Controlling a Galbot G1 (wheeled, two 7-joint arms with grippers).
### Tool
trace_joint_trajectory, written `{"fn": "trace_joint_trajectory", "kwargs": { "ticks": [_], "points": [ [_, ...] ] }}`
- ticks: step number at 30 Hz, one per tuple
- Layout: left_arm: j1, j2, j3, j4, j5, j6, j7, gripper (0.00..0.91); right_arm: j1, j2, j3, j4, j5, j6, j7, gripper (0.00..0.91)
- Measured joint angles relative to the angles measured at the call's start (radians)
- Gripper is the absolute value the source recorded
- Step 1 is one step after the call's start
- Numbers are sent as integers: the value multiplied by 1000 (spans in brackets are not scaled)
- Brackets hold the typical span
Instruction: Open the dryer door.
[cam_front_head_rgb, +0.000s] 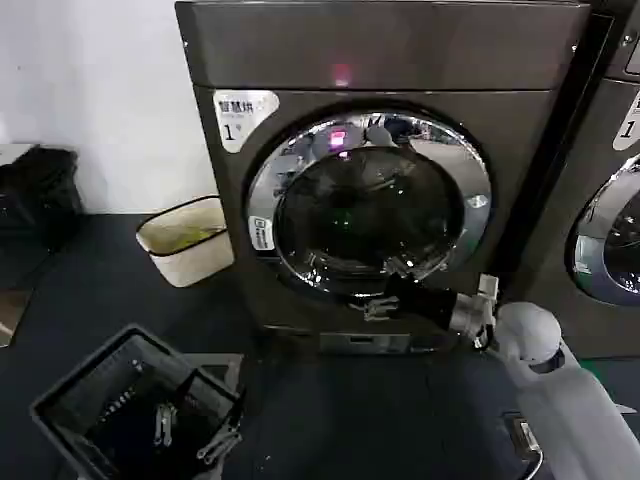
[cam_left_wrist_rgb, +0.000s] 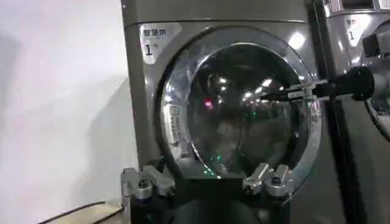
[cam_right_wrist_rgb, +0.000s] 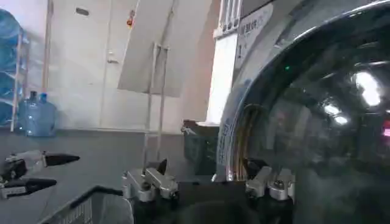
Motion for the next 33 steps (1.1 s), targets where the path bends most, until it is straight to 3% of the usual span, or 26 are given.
{"fn": "trace_joint_trajectory", "kwargs": {
  "ticks": [19, 33],
  "points": [
    [-11, -19, 38, -12, 26, 76, -64, 907, 160, 101, -122, -200, -68, 61, 76, 907],
    [-17, -22, 44, -22, 27, 146, -63, 907, 262, 199, -214, -359, -102, 78, 87, 907]
  ]
}}
